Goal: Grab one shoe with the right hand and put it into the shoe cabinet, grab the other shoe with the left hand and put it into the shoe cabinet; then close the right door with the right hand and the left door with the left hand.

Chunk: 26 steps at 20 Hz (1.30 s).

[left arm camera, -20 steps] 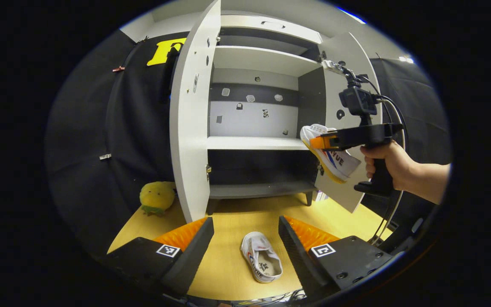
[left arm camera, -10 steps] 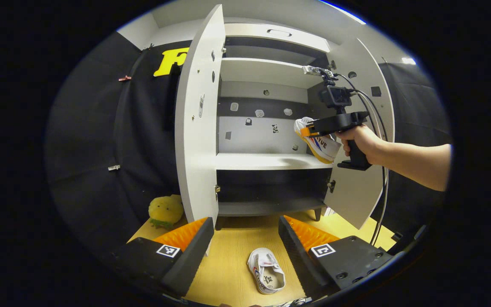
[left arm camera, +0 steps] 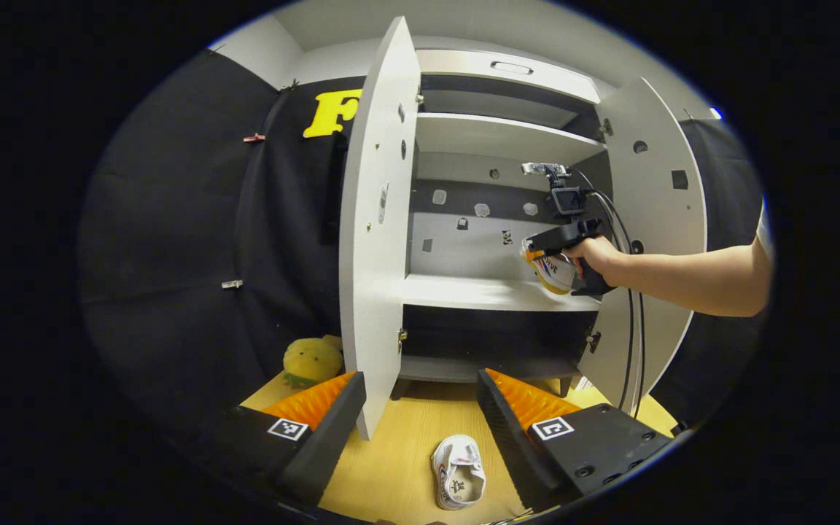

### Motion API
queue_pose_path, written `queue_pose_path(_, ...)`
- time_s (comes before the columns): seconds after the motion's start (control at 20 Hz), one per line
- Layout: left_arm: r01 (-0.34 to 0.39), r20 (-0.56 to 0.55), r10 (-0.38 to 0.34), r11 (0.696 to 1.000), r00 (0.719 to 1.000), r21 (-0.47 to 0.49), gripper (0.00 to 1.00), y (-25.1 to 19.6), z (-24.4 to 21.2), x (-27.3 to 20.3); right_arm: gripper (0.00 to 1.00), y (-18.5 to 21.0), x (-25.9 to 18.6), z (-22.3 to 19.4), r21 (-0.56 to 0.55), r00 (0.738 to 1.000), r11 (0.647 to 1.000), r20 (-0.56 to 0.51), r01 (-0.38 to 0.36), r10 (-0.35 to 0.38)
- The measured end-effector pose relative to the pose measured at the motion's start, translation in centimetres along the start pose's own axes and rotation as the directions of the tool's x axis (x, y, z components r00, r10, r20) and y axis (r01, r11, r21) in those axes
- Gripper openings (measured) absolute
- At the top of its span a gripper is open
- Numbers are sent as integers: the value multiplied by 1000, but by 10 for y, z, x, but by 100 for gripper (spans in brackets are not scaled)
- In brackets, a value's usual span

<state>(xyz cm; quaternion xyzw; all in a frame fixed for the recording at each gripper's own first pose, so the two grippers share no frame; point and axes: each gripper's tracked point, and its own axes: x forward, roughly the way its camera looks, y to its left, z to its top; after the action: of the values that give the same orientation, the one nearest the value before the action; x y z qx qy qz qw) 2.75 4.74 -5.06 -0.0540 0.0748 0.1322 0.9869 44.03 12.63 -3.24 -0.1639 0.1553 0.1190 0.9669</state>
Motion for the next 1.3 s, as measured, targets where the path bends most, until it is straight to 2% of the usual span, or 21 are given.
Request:
queue_pose_path(0.2,-114,16,113,993,993,33,95,23,2,-10,5,7,25,-6,27,997,1000,-78,-17,19)
queue_pose_path(0.4,-180,18,180,984,984,6,95,35,4,-20,5,19,48,-20,-4,991,1000,-133,-19,19)
queue_pose_path(0.55,-209,17,210,978,978,-11,95,38,5,-29,8,30,56,-44,3,976,1000,-215,-26,26)
queue_pose_path(0.7,-228,14,228,974,974,5,95,39,3,-37,24,32,54,-41,43,975,999,-219,-16,25)
queue_pose_path(0.75,-229,11,229,973,973,7,95,39,2,-39,24,33,50,-39,62,975,998,-218,-25,38)
queue_pose_path(0.8,-227,7,227,974,974,4,95,39,0,-40,34,34,45,-40,93,973,995,-225,-27,47)
queue_pose_path(0.9,-213,-1,213,977,977,-10,95,35,-3,-41,44,38,29,-33,173,976,984,-200,-46,81)
queue_pose_path(0.95,-205,-5,205,979,979,-15,95,34,-5,-40,58,40,19,-29,197,979,979,-181,-58,95)
queue_pose_path(1.0,-193,-7,193,981,981,-17,95,31,-7,-38,78,40,7,-25,208,982,976,-162,-65,100)
queue_pose_path(1.1,-162,-11,162,987,987,0,95,25,-13,-33,87,46,-18,-17,218,986,972,-115,-93,120)
queue_pose_path(1.3,-90,-58,91,996,994,25,95,14,-37,-22,99,41,-73,1,235,995,967,22,-95,92)
